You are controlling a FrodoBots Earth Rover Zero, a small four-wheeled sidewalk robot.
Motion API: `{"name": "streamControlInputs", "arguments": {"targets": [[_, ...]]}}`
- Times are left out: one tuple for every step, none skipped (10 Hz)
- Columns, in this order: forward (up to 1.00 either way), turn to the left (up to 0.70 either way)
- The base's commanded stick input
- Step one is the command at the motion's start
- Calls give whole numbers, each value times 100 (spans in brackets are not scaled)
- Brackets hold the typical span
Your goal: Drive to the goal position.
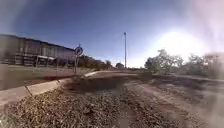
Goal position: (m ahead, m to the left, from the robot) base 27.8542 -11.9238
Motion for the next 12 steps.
{"name": "streamControlInputs", "arguments": {"targets": [[44, 0], [44, 0], [44, 0], [44, 0], [44, 0], [44, 0], [44, 0], [44, 0], [44, 0], [44, 0], [44, 0], [44, 0]]}}
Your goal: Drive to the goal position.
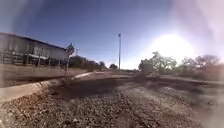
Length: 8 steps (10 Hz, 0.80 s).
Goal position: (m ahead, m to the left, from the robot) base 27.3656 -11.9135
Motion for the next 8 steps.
{"name": "streamControlInputs", "arguments": {"targets": [[44, 0], [44, 0], [44, 0], [44, 0], [44, 0], [44, 0], [44, 0], [44, 0]]}}
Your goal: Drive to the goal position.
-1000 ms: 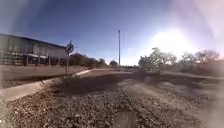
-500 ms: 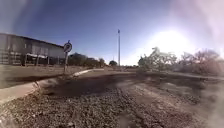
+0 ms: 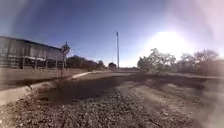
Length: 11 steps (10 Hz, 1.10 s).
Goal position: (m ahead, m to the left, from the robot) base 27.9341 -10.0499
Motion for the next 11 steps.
{"name": "streamControlInputs", "arguments": {"targets": [[44, 0], [44, 0], [44, 0], [44, 0], [44, 0], [44, 0], [44, 0], [44, 0], [44, 0], [44, 0], [44, 0]]}}
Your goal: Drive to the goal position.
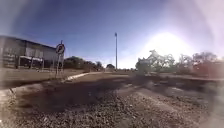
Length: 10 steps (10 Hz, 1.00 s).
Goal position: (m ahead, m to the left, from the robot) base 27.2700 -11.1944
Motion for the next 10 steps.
{"name": "streamControlInputs", "arguments": {"targets": [[44, 0], [44, 0], [44, 0], [44, 0], [44, 0], [44, 0], [44, 6], [44, 13], [44, 23], [44, 8]]}}
